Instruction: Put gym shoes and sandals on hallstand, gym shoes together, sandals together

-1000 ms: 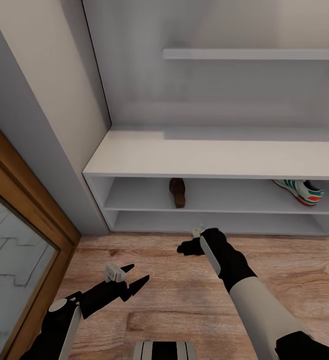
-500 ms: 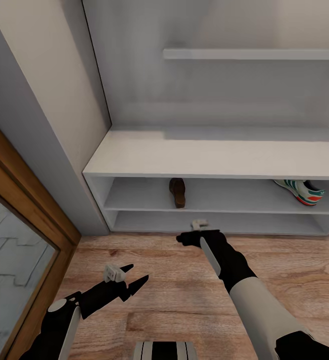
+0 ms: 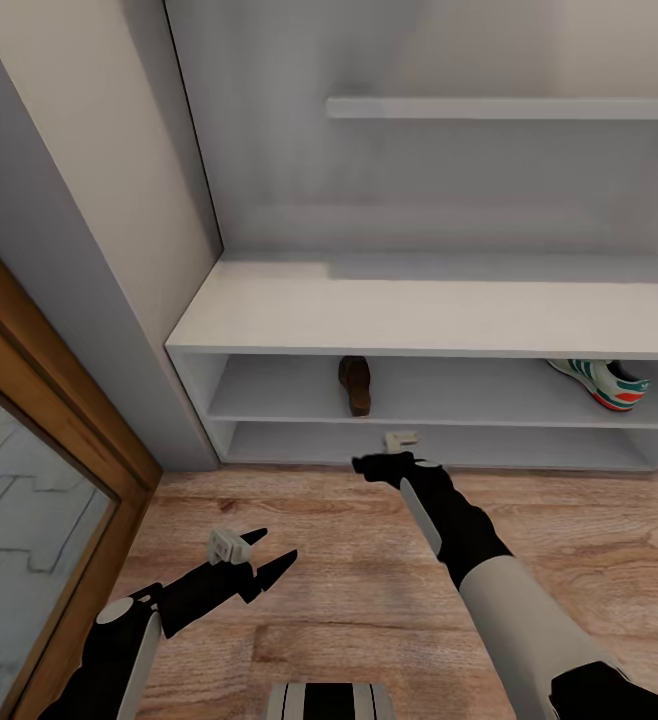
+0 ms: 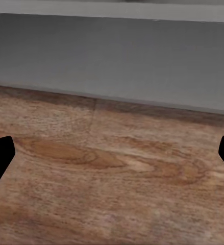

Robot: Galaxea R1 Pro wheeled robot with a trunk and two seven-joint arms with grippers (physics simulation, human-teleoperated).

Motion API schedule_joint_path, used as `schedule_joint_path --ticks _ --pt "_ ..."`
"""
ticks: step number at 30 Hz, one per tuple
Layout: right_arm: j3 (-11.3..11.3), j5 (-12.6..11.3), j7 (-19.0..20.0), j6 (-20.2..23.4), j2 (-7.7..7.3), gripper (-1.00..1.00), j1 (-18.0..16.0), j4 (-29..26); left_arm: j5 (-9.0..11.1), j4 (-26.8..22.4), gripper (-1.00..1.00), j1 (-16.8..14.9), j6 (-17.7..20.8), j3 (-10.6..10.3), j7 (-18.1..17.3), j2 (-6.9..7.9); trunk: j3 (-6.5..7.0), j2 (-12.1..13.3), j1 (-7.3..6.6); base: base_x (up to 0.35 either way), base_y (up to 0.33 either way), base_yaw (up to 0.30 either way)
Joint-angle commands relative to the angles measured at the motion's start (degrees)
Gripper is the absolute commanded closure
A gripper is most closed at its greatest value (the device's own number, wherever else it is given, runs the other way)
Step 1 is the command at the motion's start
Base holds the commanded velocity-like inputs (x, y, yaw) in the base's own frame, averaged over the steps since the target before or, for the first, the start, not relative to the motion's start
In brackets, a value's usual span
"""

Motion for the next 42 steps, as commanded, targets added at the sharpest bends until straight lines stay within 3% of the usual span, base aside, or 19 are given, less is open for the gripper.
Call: schedule_joint_path --ticks 1,7,17,42 --pt "0.0 0.0 0.0 -0.1 -0.01 -1.0 0.0 0.4 0.0 0.0 -1.0 0.0 0.0 -0.1 0.0 -0.03 0.0 0.0 0.0 0.0 0.0 0.0" --pt "0.1 0.1 0.0 -0.3 -0.01 -1.0 0.0 4.6 -0.1 0.1 -1.0 0.0 0.0 -0.3 0.1 -0.08 0.0 0.0 0.0 0.0 0.0 0.0" --pt "0.1 0.1 -0.3 -0.4 -0.01 -1.0 0.0 5.5 0.0 0.1 -1.0 0.0 0.0 0.1 0.1 -0.09 0.0 0.0 0.0 0.0 0.0 -0.029" --pt "0.1 0.1 -0.3 -0.4 -0.01 -1.0 0.0 5.5 0.0 0.1 -1.0 0.0 0.0 0.2 0.1 -0.09 0.0 0.0 0.0 0.0 0.0 -0.285"
